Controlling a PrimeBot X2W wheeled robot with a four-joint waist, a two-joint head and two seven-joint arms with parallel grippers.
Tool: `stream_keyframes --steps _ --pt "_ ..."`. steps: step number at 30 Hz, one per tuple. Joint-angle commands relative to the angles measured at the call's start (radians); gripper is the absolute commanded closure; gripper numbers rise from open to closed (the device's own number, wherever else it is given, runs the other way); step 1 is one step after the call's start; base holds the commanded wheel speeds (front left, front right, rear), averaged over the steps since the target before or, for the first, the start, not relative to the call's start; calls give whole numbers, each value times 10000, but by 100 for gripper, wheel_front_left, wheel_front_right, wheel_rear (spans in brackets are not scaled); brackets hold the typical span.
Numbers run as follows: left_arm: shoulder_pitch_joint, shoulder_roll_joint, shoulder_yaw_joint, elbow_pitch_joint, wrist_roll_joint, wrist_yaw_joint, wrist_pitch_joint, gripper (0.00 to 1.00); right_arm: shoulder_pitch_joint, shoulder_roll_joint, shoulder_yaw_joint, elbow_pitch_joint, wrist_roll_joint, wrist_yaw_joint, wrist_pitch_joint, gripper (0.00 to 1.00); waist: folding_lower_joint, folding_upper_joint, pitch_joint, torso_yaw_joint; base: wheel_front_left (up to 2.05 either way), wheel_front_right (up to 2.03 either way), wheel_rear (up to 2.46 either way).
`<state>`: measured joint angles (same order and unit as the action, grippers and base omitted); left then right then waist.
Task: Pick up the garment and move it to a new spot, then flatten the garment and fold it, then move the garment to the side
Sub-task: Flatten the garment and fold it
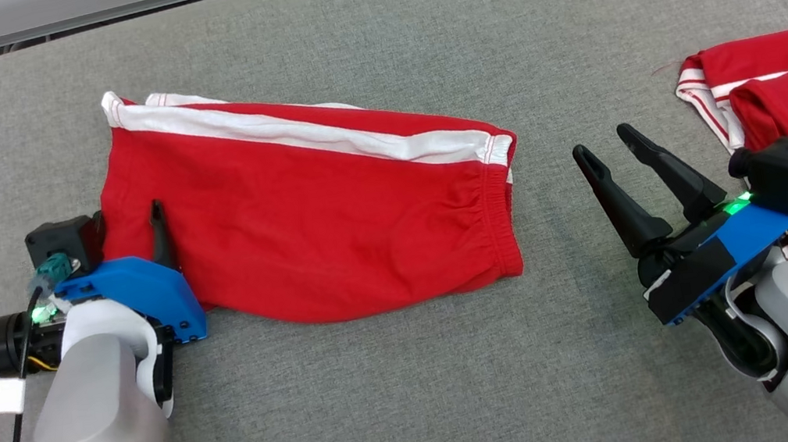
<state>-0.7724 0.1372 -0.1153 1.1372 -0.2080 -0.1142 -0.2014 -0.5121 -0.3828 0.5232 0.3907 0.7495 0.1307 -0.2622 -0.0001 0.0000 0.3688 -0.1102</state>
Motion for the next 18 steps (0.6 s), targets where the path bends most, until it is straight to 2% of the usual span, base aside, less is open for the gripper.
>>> stream_keyframes --steps 1,5,6,7,8,9,10,15,18 --pt "218 -67 -107 280 74 -63 236 0 108 21 -21 17 -41 0 -30 0 1 0 -5 6 0 0 0" --pt "147 -312 -497 738 8 -174 857 0 105 54 -42 80 -127 0 -30 0 1 0 -86 26 0 0 0" --pt "161 -367 -559 813 -60 -197 962 7 111 73 -67 95 -161 0 -30 0 1 0 -111 29 0 0 0" --pt "161 -394 -634 862 -101 -207 1057 36 123 86 -77 114 -190 0 -30 0 1 0 -137 31 0 0 0" --pt "192 -462 -771 879 -167 -216 1107 59 141 102 -77 134 -231 0 -30 0 1 0 -160 30 0 0 0" --pt "241 -527 -903 854 -242 -220 1105 89 156 111 -88 154 -262 0 -30 0 1 0 -180 33 0 0 0" --pt "314 -582 -1061 831 -324 -223 1151 100 169 126 -99 167 -277 0 -30 0 1 0 -198 32 0 0 0" --pt "635 -492 -1664 703 -885 -208 1232 100 241 182 -172 255 -381 0 -29 0 1 0 -293 65 0 0 0" --pt "693 -229 -1778 667 -1104 -191 959 100 259 189 -292 307 -457 0 -29 0 1 0 -372 104 0 0 0"
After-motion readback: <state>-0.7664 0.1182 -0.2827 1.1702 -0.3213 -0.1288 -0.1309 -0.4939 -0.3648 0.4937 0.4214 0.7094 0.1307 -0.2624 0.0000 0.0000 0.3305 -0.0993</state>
